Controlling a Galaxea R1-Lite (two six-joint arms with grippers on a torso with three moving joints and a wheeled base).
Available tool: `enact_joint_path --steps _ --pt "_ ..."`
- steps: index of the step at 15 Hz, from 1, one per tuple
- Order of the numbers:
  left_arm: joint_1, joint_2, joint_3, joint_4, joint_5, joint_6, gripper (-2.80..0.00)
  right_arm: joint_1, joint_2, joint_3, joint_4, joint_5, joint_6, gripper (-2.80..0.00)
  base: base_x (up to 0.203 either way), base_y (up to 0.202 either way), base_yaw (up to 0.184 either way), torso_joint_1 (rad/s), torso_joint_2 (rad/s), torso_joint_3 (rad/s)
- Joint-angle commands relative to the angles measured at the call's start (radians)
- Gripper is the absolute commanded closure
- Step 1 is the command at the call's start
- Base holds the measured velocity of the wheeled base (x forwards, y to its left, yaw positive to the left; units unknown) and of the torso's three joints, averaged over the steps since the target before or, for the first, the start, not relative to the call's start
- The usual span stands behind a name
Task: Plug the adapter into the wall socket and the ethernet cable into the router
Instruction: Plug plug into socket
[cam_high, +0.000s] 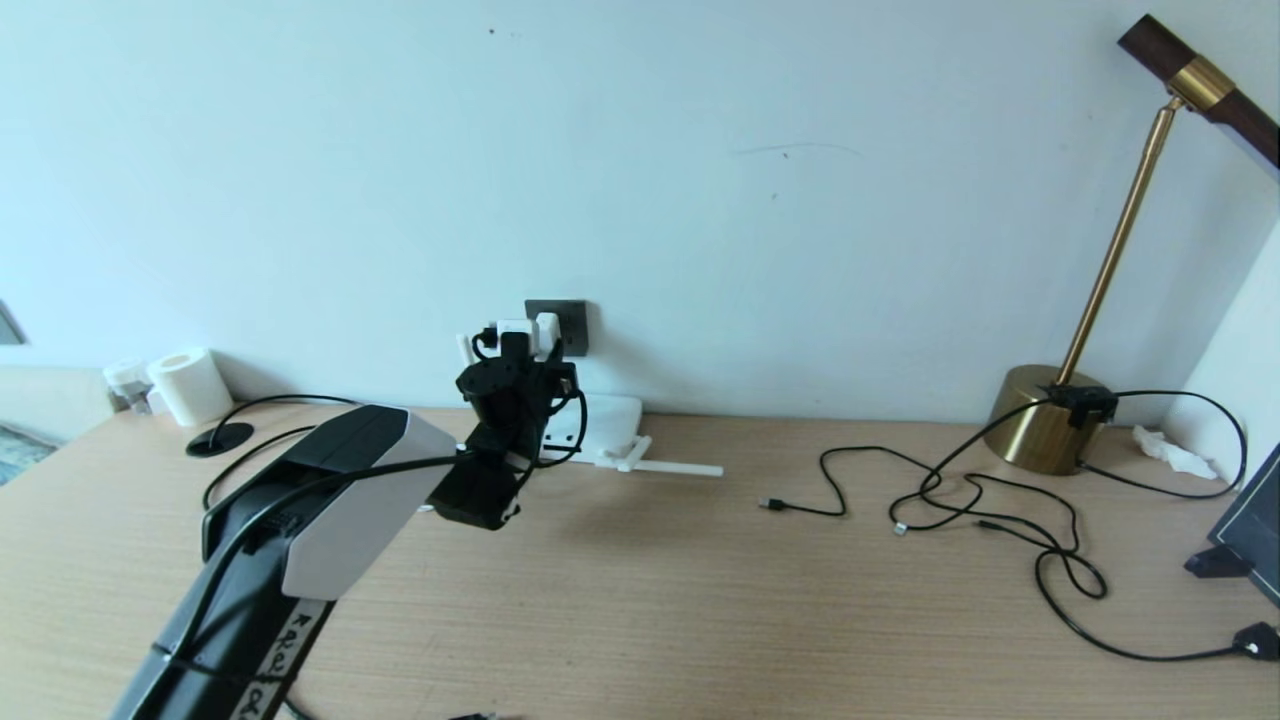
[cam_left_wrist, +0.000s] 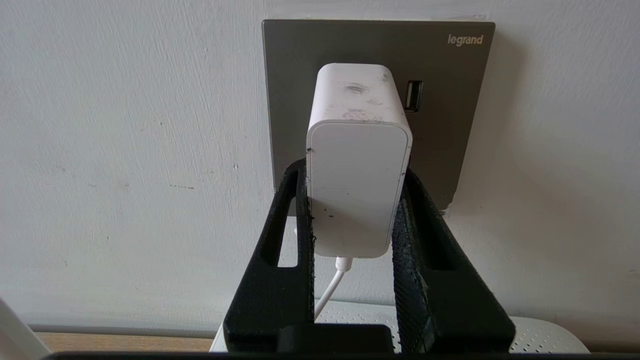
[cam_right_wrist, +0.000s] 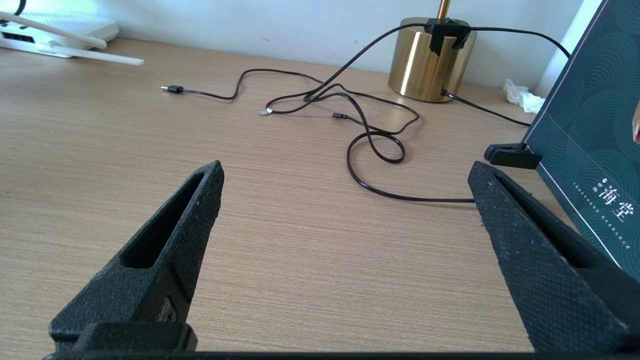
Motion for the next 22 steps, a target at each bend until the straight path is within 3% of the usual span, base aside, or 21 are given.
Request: enact_joint_path --steps 1,22 --pt "0.0 -0.011 0.0 -0.005 0.002 0.001 0.0 0.001 0.001 0.011 0.0 0.0 -0.001 -2.8 0.0 0.0 0.0 0.0 0.0 0.0" --pt "0.007 -0.011 -0.04 0.058 0.002 0.001 0.0 0.001 0.001 0.011 0.0 0.0 -0.001 -2.8 0.0 0.0 0.0 0.0 0.0 0.0"
